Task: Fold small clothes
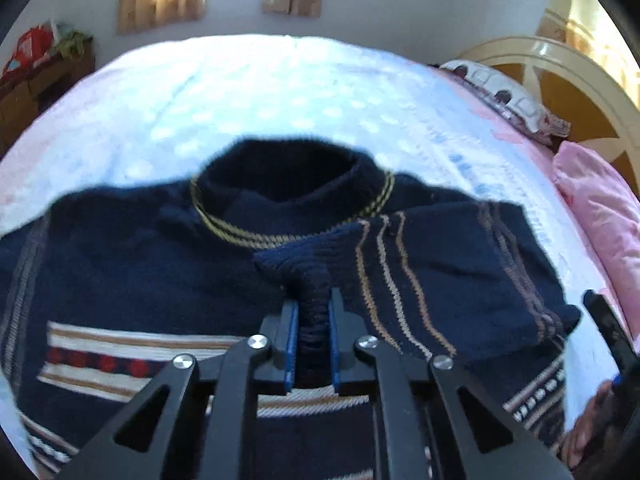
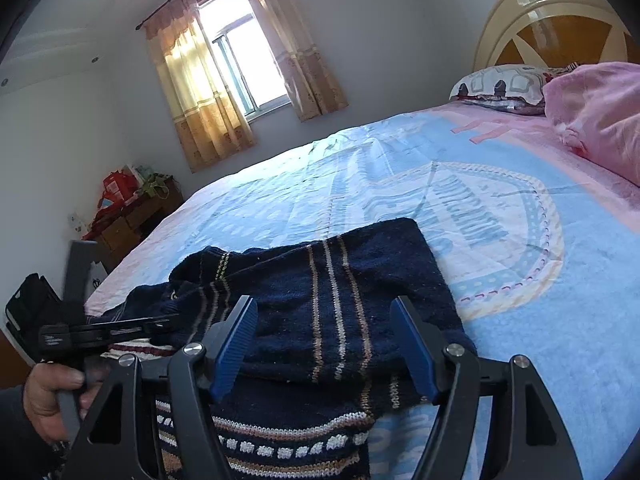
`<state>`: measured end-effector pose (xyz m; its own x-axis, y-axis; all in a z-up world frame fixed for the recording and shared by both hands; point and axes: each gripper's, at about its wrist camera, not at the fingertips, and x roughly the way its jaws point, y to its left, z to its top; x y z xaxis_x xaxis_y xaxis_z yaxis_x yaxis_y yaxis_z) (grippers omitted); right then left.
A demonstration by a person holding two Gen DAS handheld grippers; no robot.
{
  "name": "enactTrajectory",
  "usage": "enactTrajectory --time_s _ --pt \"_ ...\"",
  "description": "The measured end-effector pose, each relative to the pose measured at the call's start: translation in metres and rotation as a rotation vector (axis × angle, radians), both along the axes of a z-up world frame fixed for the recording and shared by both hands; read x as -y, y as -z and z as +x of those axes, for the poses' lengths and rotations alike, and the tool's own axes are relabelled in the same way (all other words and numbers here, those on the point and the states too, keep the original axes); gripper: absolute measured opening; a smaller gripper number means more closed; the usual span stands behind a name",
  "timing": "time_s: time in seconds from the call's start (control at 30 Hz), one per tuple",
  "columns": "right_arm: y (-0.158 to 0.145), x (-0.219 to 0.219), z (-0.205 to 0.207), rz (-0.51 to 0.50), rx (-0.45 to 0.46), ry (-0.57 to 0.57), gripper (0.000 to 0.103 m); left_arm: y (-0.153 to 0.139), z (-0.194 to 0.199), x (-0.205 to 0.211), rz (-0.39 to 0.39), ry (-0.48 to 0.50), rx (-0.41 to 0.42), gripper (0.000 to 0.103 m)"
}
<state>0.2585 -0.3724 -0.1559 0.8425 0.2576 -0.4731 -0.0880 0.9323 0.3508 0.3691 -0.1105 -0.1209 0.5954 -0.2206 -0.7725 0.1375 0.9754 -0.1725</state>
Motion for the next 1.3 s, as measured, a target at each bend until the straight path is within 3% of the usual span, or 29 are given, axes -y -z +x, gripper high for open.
enactTrajectory --time_s 0.23,0.33,0.5,0.63,0.8,0.9,1.0,1.03,1.1,1.17,1.3 --pt "-0.003 0.004 -0.005 0.008 0.025 0.016 0.071 -0.047 -0.024 -0.050 0.015 -0.020 0.060 0.013" --pt "-0.004 0.005 -0.007 0.009 0.035 0.017 0.071 -0.049 -0.026 -0.068 0.048 -0.049 0.076 0.013" --pt "-0.004 0.009 -0.009 0.025 0.042 0.036 0.073 -0.036 -0.025 -0.105 0.062 -0.113 0.056 0.013" --pt "-0.001 0.013 -0.006 0.042 0.024 0.045 0.074 -0.017 -0.014 -0.116 0.120 -0.153 0.042 0.013" --pt "0.001 0.011 -0.001 0.039 -0.002 0.030 0.074 0.016 0.000 -0.123 0.131 -0.182 -0.014 0.015" --pt "0.002 0.000 0.003 -0.006 -0.023 -0.015 0.074 0.032 -0.002 -0.123 0.164 -0.212 -0.040 0.028" --pt "-0.004 -0.017 -0.001 -0.037 0.014 -0.131 0.074 0.030 -0.011 -0.126 0.146 -0.218 -0.023 0.034" --pt "-0.005 -0.027 -0.002 -0.052 0.016 -0.188 0.075 0.028 -0.014 -0.126 0.139 -0.208 -0.025 0.041" --pt "0.004 -0.042 0.007 -0.095 -0.077 -0.249 0.080 0.023 -0.021 -0.129 0.140 -0.200 -0.018 0.045" --pt "0.024 -0.051 0.024 -0.137 -0.237 -0.258 0.080 0.016 -0.030 -0.134 0.151 -0.204 -0.009 0.050" --pt "0.024 -0.046 0.024 -0.127 -0.277 -0.235 0.080 0.006 -0.049 -0.159 0.139 -0.233 0.028 0.072"
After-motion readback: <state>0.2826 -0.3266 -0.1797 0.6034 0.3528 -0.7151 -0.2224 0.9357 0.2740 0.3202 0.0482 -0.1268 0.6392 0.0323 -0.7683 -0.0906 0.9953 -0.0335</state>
